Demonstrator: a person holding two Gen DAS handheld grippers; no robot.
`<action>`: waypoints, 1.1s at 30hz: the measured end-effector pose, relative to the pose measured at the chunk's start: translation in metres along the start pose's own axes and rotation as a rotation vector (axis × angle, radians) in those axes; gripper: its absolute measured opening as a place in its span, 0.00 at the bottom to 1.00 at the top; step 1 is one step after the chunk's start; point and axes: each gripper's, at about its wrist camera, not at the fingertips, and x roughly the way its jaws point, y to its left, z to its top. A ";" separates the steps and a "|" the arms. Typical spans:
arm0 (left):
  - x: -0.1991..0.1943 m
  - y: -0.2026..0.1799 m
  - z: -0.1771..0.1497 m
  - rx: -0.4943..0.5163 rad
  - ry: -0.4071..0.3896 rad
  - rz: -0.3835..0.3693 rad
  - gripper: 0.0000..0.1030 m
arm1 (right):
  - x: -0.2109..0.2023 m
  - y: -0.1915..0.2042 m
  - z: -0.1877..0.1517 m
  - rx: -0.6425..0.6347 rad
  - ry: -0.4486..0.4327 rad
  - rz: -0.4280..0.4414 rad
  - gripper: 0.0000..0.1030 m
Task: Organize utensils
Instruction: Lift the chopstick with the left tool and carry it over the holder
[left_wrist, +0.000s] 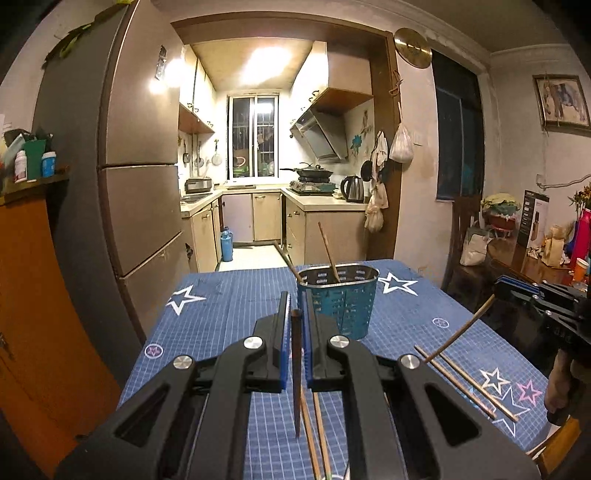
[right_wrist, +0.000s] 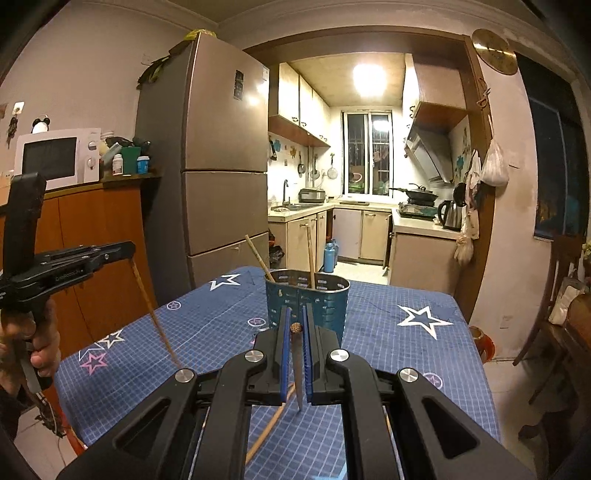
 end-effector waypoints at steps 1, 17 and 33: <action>0.001 -0.001 0.002 0.001 0.000 -0.002 0.04 | 0.003 -0.001 0.003 0.001 0.002 0.001 0.07; 0.026 -0.003 0.043 -0.024 -0.007 -0.057 0.04 | 0.018 -0.017 0.061 0.008 -0.033 0.003 0.07; 0.054 -0.013 0.137 -0.036 -0.081 -0.067 0.04 | 0.054 -0.047 0.162 0.014 -0.086 -0.012 0.07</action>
